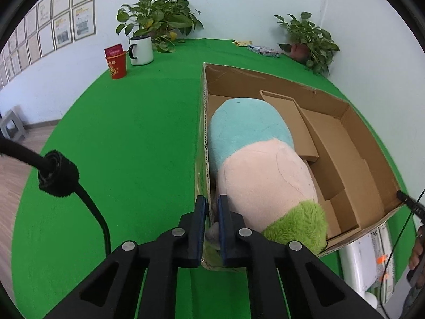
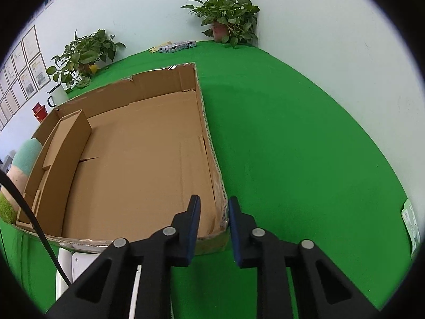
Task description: Organize objects
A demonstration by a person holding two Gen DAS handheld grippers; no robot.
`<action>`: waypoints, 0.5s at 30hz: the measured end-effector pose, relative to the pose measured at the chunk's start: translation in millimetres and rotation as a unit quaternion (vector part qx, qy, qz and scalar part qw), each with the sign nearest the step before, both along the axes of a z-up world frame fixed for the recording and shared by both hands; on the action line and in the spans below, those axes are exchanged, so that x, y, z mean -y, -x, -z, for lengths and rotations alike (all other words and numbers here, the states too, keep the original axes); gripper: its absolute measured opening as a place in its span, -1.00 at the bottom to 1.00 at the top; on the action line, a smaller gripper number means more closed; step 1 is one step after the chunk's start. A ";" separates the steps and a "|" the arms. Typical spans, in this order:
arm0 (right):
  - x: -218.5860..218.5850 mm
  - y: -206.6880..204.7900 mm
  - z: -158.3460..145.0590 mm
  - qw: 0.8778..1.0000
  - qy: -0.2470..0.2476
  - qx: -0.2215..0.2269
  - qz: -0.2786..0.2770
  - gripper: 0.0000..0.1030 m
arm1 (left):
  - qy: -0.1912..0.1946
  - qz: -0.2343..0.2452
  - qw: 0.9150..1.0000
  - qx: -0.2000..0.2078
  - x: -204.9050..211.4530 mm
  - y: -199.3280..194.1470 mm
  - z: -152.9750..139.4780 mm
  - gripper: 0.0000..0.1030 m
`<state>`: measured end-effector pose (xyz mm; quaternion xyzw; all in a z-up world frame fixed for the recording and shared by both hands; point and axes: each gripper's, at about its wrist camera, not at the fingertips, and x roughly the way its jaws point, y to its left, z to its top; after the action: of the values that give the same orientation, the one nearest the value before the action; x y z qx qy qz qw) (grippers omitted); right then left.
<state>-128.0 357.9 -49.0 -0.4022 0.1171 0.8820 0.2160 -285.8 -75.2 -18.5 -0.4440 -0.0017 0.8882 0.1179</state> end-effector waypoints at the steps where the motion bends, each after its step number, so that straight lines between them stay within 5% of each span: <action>1: -0.5 -1.3 0.1 1.000 -0.002 -0.001 -0.001 -0.81 | 0.002 -0.002 1.000 -0.002 -1.9 -0.7 0.7 -0.89; 15: -8.7 -1.4 -1.8 1.000 0.004 -0.003 0.002 -0.85 | -0.012 -0.008 1.000 0.005 1.4 -19.0 -5.1 -0.86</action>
<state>-126.6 366.6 -47.2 -0.4002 0.1217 0.8823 0.2158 -266.8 -76.6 -13.4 -0.4471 -0.0164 0.8868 0.1161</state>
